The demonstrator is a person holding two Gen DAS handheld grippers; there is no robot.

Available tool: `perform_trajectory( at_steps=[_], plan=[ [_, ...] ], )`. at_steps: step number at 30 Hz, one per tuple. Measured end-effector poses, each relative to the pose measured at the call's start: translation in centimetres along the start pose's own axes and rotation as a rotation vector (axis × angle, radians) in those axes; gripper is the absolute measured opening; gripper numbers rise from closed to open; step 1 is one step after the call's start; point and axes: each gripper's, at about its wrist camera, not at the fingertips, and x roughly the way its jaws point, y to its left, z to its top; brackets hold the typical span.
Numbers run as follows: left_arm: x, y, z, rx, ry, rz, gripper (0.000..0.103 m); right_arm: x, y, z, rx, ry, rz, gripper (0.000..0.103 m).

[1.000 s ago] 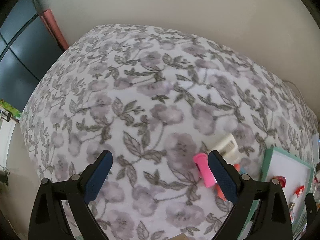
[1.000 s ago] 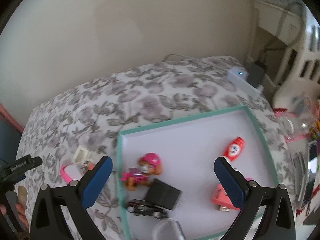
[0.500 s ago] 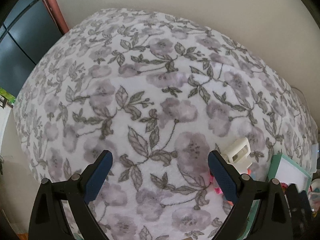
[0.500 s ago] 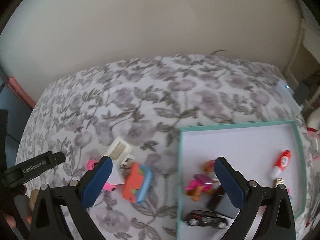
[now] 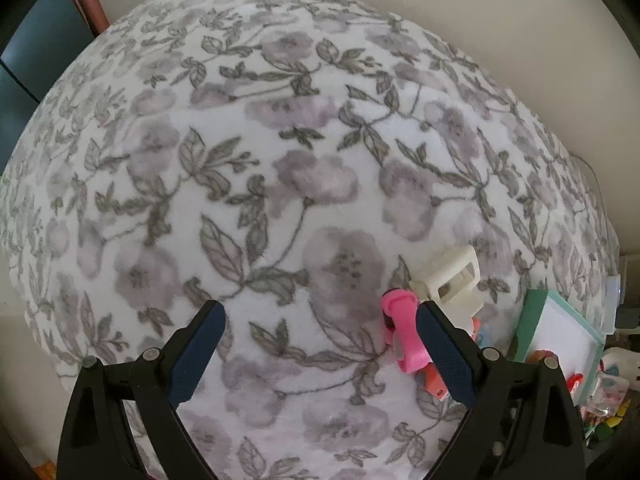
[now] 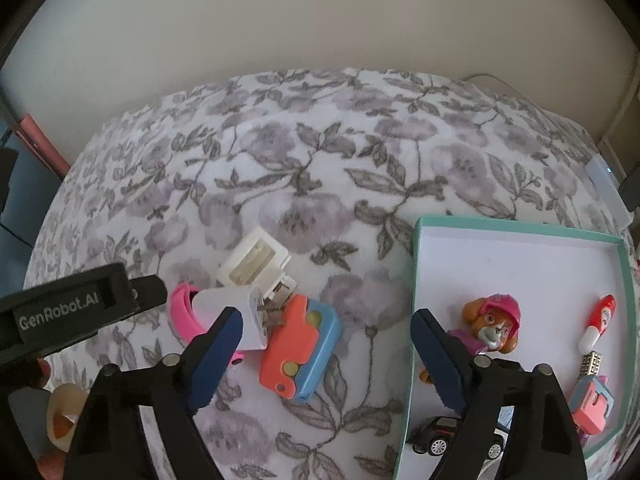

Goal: Organize rigid objects
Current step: 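Move the left tool to the pink watch band while the right tool approaches the orange-and-blue block, then grasp the pink watch band with the left tool while the right tool grasps the orange-and-blue block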

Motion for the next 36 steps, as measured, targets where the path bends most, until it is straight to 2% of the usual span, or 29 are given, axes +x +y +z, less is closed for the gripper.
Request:
perform_trajectory(
  at_steps=[8, 14, 16, 19, 32, 35, 36],
  plan=[
    [0.6, -0.6, -0.1, 0.023, 0.022, -0.007, 0.096, 1.0, 0.4, -0.5, -0.021, 0.038, 0.005, 0.084],
    [0.9, -1.3, -0.2, 0.044, 0.029, -0.024, 0.089, 1.6, 0.3, -0.7, -0.017, 0.064, 0.017, 0.080],
    [0.9, -1.5, -0.1, 0.045, 0.031, -0.048, 0.078, 1.7, 0.3, -0.7, -0.015, 0.071, 0.026, 0.078],
    [1.0, -1.7, 0.0, 0.051, 0.037, -0.066, 0.070, 2.0, 0.2, -0.9, -0.007, 0.083, 0.032, 0.078],
    [1.2, -2.6, -0.3, 0.066, 0.029, -0.110, 0.048, 2.9, 0.2, -1.4, 0.010, 0.119, 0.066, 0.078],
    [1.4, -2.8, -0.3, 0.064, 0.032, -0.128, 0.039, 3.0, 0.1, -1.4, 0.018, 0.123, 0.066, 0.078],
    [1.4, -2.8, -0.3, 0.063, 0.037, -0.137, 0.031, 3.0, 0.0, -1.5, 0.021, 0.124, 0.067, 0.078]
  ],
)
